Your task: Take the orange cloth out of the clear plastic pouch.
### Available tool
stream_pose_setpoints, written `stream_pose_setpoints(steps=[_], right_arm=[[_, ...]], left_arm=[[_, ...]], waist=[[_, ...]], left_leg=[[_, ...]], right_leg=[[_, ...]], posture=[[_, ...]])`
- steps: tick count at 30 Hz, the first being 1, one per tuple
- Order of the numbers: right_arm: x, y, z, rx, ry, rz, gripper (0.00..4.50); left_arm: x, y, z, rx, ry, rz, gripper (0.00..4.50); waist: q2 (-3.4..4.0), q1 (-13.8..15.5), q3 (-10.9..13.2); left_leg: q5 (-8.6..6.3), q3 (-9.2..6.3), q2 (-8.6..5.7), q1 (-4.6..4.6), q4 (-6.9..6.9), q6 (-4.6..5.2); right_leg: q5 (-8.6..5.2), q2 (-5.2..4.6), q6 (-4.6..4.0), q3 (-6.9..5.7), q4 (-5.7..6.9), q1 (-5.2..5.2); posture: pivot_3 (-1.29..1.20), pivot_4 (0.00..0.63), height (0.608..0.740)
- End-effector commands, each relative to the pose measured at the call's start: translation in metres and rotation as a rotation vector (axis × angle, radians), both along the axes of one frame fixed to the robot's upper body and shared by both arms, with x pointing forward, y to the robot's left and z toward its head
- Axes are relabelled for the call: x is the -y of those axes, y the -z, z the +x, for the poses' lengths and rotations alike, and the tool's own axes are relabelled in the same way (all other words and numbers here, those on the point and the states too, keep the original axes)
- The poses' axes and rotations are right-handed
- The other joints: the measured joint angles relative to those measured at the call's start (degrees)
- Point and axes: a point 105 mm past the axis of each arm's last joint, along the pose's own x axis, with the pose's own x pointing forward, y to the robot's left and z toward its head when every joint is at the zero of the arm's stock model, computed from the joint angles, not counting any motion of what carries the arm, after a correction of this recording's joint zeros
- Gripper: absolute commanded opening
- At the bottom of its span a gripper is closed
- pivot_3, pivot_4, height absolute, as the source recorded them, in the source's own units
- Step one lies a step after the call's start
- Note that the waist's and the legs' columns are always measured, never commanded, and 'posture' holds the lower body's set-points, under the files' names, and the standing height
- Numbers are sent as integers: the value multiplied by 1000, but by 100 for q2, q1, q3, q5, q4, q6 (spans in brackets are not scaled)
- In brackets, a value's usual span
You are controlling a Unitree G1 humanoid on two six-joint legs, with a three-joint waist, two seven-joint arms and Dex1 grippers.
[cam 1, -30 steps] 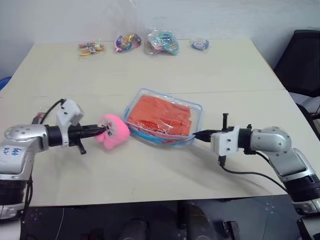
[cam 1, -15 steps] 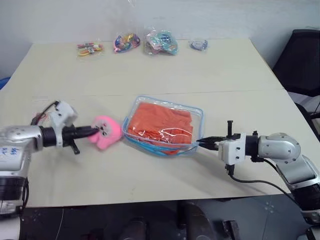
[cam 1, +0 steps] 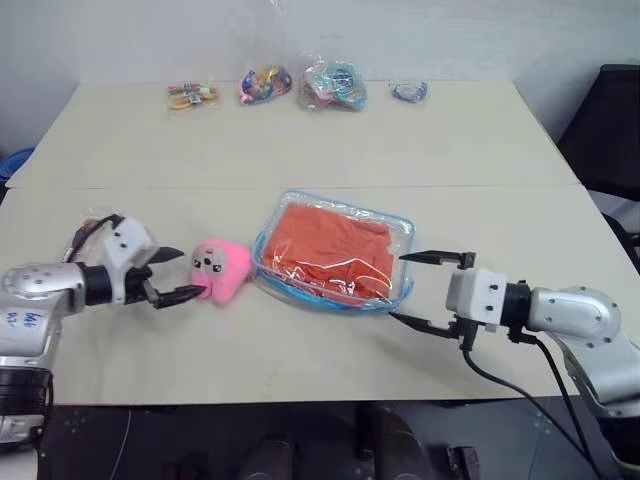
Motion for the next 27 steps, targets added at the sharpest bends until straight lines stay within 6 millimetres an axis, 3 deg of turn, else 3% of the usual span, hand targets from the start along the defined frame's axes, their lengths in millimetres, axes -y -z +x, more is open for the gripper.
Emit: stream_pose_setpoints(steps=[1,3,5,7,11,16,27], right_arm=[[-4,-16,-17,-38,-30,49,4500],[-6,-21,-22,-93,-16,111,4500],[-10,-25,-29,-158,-16,168,4500],[-14,-26,-33,-182,-25,181,4500],[-16,-25,-30,-161,14,181,4500],[-16,-23,-32,-163,33,183,4500],[-18,-21,-34,-157,57,188,4500]], left_arm=[[10,-35,-6,74,105,-16,4459],[36,-50,-7,109,217,-3,4459],[75,-60,-10,177,369,66,4459],[101,-54,-14,246,494,180,4459],[130,-28,-15,371,684,403,4459],[139,-8,-5,476,770,542,4459],[151,-7,14,597,719,500,4459]], waist=[[0,-3,0],[0,0,0],[-2,43,-1],[-4,102,-2],[-3,93,-2],[-3,110,-2],[-6,122,-4]], left_leg=[[0,0,-2,3,0,0],[-1,0,-6,5,-1,2],[-1,-4,-6,3,1,2],[-1,-7,-7,2,5,2],[-1,13,-10,12,-2,2],[0,21,-5,10,0,2],[-3,21,-10,7,5,17]], right_leg=[[0,-1,0,1,1,1],[0,-4,0,2,1,5],[0,-5,0,2,1,5],[2,-6,0,1,1,8],[3,-1,0,14,0,8],[5,6,-3,14,0,6],[8,1,2,11,0,9]], posture=[[0,150,740],[0,150,740],[0,150,740],[0,150,740],[0,150,740],[0,150,740],[0,150,740]])
